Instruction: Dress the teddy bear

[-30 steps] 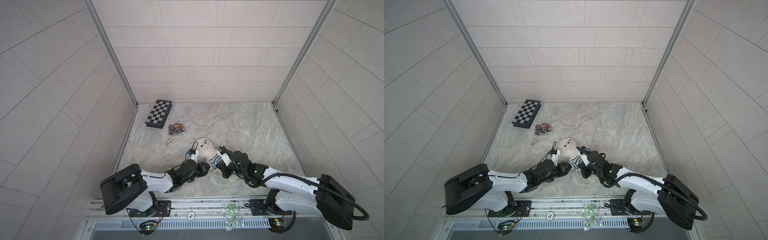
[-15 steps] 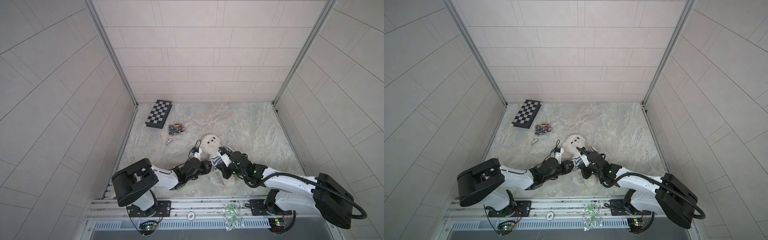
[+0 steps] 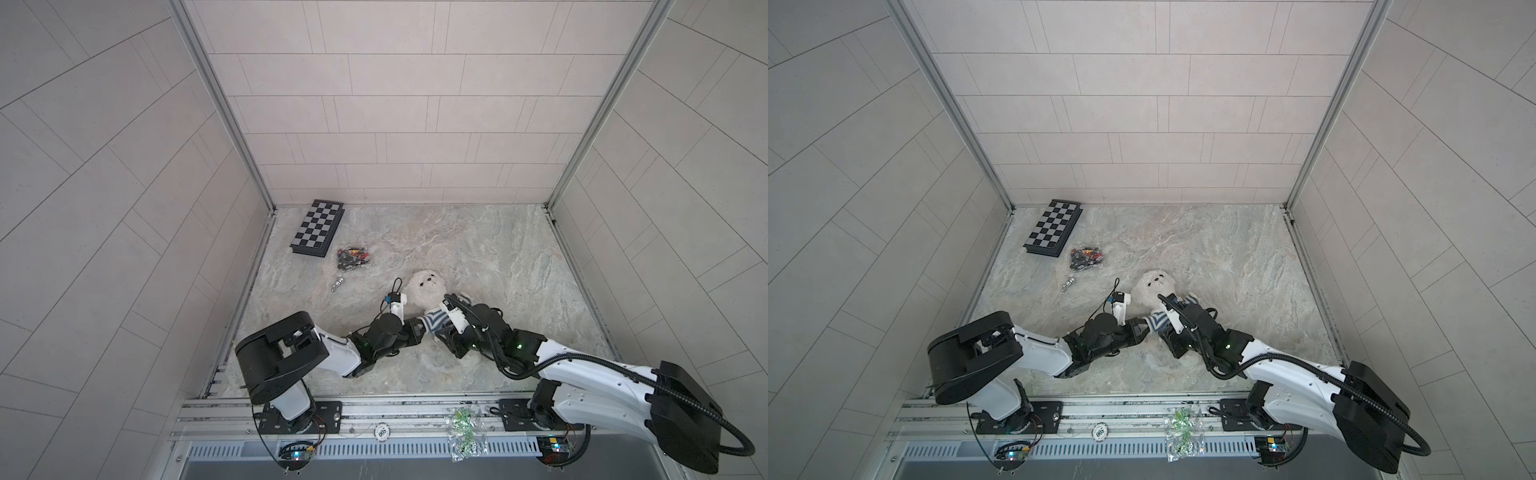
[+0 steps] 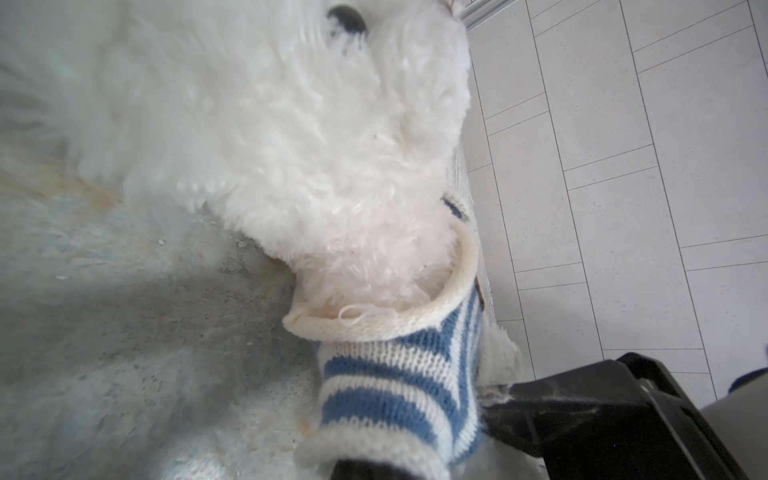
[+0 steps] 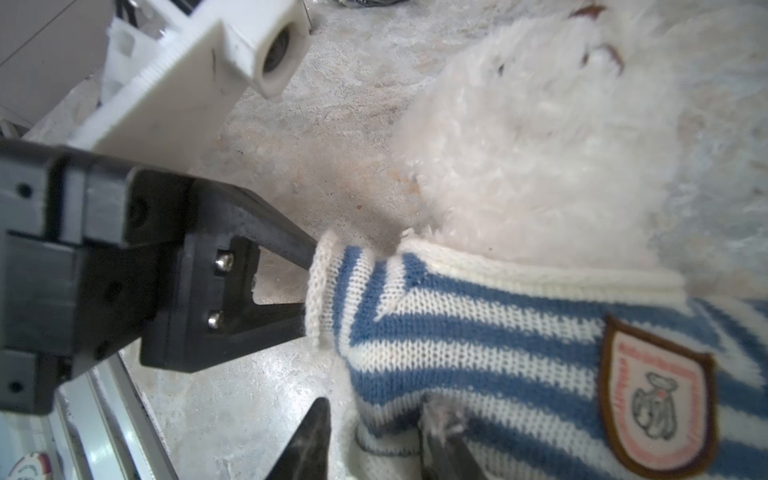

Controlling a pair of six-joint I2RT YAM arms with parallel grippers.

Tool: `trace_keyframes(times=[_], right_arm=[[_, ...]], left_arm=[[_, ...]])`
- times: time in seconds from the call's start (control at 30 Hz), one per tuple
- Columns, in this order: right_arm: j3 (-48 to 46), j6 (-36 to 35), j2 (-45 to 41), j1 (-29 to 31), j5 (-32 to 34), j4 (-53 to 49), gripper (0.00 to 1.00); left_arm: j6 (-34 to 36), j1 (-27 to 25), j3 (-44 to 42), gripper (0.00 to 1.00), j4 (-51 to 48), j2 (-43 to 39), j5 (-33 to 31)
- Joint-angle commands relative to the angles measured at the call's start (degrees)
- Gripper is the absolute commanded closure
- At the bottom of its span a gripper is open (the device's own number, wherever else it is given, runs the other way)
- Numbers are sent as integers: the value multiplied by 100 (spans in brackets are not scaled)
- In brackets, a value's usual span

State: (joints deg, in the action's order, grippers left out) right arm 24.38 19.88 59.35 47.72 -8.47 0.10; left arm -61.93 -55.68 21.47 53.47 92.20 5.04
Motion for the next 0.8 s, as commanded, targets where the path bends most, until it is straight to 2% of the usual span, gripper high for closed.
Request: trace_keyframes(times=[0.0,0.13,0.17,0.3,0.37,0.77], right_arm=[[79,-37,59,9,275,-376,59],[167,-46,274,33,504,-493,59],[172,-52,296,51,650,-543,62],[163,-181,406,53,989,-640,89],[180,-171,381,53,1102,-731,98],[-4,119,-816,-8,1907,-1346,100]], left_arm=[[-12,-43,-147,100,189,-110,48],[-1,-77,-212,100,138,-175,50],[5,-74,-214,100,132,-179,49],[-3,-75,-248,100,218,-176,55],[-22,-66,-296,100,217,-215,21],[-42,110,-827,100,63,-505,-154]])
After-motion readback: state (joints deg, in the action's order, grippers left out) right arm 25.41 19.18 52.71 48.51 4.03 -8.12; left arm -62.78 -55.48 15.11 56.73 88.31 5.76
